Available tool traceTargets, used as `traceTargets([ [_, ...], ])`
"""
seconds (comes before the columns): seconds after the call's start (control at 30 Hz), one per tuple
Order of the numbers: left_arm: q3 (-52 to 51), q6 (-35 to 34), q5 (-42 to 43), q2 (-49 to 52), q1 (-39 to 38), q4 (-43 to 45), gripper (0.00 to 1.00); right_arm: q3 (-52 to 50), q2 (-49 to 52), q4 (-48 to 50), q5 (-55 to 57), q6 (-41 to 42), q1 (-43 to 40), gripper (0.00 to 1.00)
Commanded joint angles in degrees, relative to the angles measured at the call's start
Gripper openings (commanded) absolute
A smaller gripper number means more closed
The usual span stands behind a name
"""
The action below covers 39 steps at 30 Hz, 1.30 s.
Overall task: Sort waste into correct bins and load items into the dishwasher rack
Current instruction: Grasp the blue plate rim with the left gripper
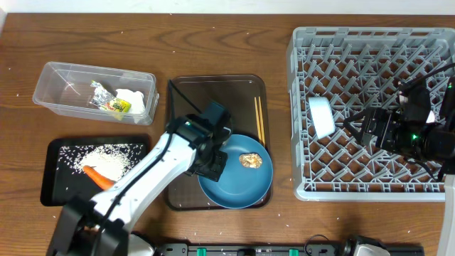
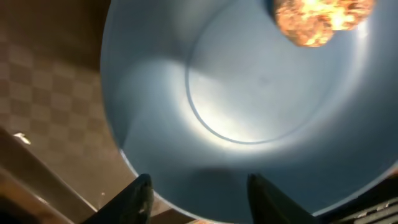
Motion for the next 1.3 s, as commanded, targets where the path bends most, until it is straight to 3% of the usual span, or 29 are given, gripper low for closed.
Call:
traceTargets([
  [0.0, -0.35, 0.81, -3.63, -2.16, 0.02, -0.79, 0.67, -0.11, 0.09, 0.07, 0.2, -1.16, 0.33, 0.91],
  [0.13, -1.03, 0.81, -7.74, -1.31, 0.02, 0.44, 0.73, -0.11, 0.09, 0.02, 0.2, -1.16, 0.33, 0.92],
  [0.57, -4.7, 0.57, -10.6, 1.62, 1.75, 6.62, 0.72, -0.11, 0.09, -0.42, 0.2, -1.16, 0.33, 0.92],
  [0.6, -4.74, 0.57, -10.67, 1.62, 2.08, 7.02, 0.77, -0.11, 0.09, -0.44, 0.2, -1.16, 0.33, 0.92],
  [0.67, -4.74, 0.57, -10.43, 1.62, 2.67, 7.61, 0.98, -0.11, 0.09, -0.5, 0.2, -1.16, 0.33, 0.93],
  [0.83, -4.85, 0.61, -10.49, 1.7, 2.67, 7.87, 0.98, -0.11, 0.09, -0.59, 0.22, -1.18, 0.33, 0.94],
  [0.93, -4.96, 0.59, -10.47, 2.19, 2.78, 7.91, 0.71, -0.11, 0.09, -0.59, 0.22, -1.18, 0.33, 0.94],
  [1.07, -6.14, 0.57, -10.47, 4.42, 2.75, 8.57, 0.69, -0.11, 0.09, -0.74, 0.22, -1.2, 0.33, 0.94],
  [1.27, -6.75, 0.57, -10.45, 7.19, 2.78, 9.2, 0.53, -0.11, 0.09, -1.01, 0.2, -1.38, 0.33, 0.94],
])
